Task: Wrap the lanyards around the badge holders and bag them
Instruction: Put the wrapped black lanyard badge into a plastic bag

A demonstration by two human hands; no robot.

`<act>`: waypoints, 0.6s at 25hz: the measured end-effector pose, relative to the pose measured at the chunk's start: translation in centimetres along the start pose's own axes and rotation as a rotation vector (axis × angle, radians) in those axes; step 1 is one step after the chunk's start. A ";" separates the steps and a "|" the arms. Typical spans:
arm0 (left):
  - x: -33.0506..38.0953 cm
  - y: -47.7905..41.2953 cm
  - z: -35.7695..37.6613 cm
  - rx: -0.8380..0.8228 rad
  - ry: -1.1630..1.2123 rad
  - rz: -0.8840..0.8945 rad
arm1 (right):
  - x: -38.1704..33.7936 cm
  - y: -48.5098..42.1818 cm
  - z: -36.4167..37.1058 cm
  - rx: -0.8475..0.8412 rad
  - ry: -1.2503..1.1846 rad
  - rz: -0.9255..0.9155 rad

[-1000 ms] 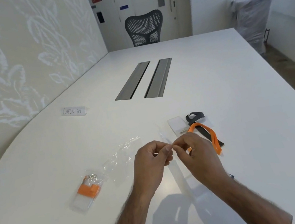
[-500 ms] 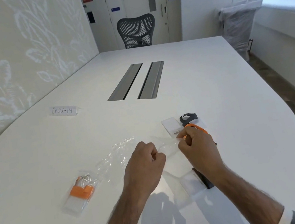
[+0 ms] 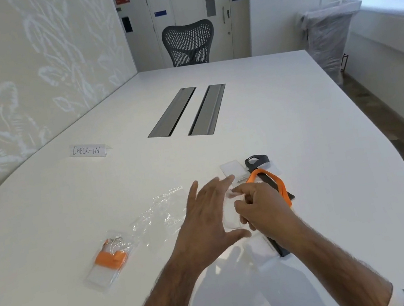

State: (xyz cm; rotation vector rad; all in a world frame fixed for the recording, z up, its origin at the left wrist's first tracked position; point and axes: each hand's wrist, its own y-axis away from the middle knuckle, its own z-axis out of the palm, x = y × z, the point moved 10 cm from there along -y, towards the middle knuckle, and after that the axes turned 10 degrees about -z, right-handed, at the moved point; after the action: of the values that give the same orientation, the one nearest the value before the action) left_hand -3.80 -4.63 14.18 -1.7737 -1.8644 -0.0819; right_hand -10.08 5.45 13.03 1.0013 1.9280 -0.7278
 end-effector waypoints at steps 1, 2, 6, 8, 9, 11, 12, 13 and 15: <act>-0.4 0.0 -0.3 0.050 0.065 -0.020 | 0.2 -0.1 -0.1 0.009 -0.013 0.009; -0.8 0.0 -0.7 0.094 0.122 -0.048 | 0.5 -0.1 -0.4 0.021 -0.023 0.021; -1.1 0.2 -0.7 0.088 0.222 -0.147 | 0.9 0.1 -0.7 0.019 -0.042 0.041; -1.4 0.2 -0.2 0.074 0.251 -0.183 | 0.5 0.3 -0.5 -0.017 -0.148 0.035; -1.8 0.2 -0.1 0.079 0.270 -0.206 | 0.6 0.3 -0.7 -0.024 -0.215 0.042; -2.8 0.2 0.2 0.076 0.292 -0.247 | 2.0 0.0 -2.5 0.031 -0.274 0.087; -3.3 0.2 0.3 0.070 0.294 -0.259 | 3.2 -0.2 -3.9 0.072 -0.226 0.116; -3.7 0.3 0.5 0.065 0.295 -0.264 | 4.8 -0.2 -5.3 0.099 -0.126 0.154; -4.3 0.5 0.7 0.070 0.307 -0.262 | 7.9 0.3 -7.1 0.055 0.149 0.235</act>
State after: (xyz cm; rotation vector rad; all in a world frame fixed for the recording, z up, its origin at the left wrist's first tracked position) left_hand -3.67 -8.15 11.56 -1.3736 -1.8361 -0.3617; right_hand -15.36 14.02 9.70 1.3223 1.8816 -0.5879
